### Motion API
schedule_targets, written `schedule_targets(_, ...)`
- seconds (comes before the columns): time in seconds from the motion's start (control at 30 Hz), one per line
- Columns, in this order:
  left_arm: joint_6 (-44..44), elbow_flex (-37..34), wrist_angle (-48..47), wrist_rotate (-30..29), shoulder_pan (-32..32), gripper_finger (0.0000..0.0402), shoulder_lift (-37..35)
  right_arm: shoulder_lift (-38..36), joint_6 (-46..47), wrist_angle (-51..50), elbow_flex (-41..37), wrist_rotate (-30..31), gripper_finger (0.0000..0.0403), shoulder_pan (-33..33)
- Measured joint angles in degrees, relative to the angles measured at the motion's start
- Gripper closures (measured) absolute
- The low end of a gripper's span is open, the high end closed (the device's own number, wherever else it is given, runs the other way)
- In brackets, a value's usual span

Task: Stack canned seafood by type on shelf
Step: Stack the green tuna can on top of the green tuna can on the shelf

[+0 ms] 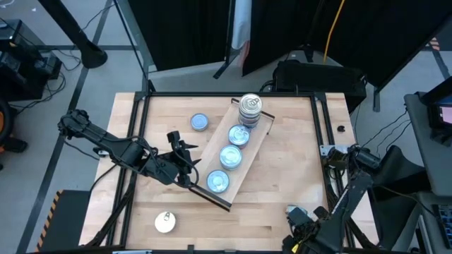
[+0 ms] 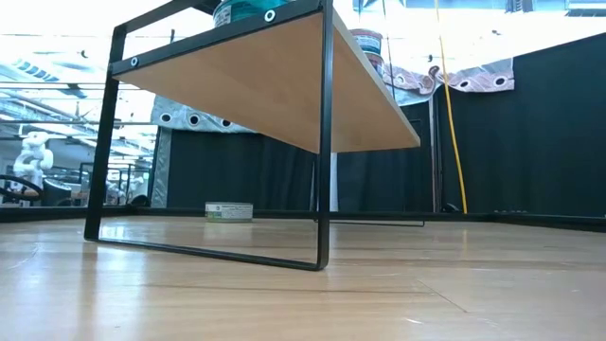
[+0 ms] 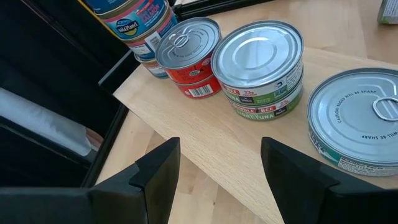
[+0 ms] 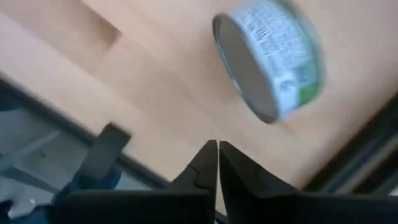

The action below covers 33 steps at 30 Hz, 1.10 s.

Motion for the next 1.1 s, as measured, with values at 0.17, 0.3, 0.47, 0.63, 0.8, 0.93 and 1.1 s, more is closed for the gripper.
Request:
schedule_targets(0.17,0.1,0.0,0.0,0.0,0.0,0.0175,0.0,-0.4,-10.3,-9.2,8.3,4.1,0.0334,0.0)
schedule_targets(0.3,0.2,0.0,0.0,0.0,0.0,0.0175,0.0,-0.4,-18.7,-9.7,7.8,6.3,0.0235,-0.3)
schedule_targets(0.47,0.2,0.0,0.0,0.0,0.0,0.0175,0.0,-0.4,-25.7,-10.1,3.7,7.5,0.0089,0.1)
schedule_targets(0.63,0.1,0.0,0.0,0.0,0.0,0.0175,0.0,-1.4,-26.5,-10.6,0.6,7.5,0.0036,1.2)
schedule_targets(0.8,0.2,0.0,0.0,0.0,0.0,0.0175,0.0,-1.5,-28.9,-10.6,-0.1,13.2,0.0045,2.6)
schedule_targets(0.93,0.3,0.0,0.0,0.0,0.0,0.0175,0.0,-1.5,-29.2,-9.6,-3.0,12.9,0.0047,2.8)
schedule_targets(1.1,0.3,0.0,0.0,0.0,0.0,0.0175,0.0,-1.5,-29.3,-5.7,-6.5,11.4,0.0047,2.8)
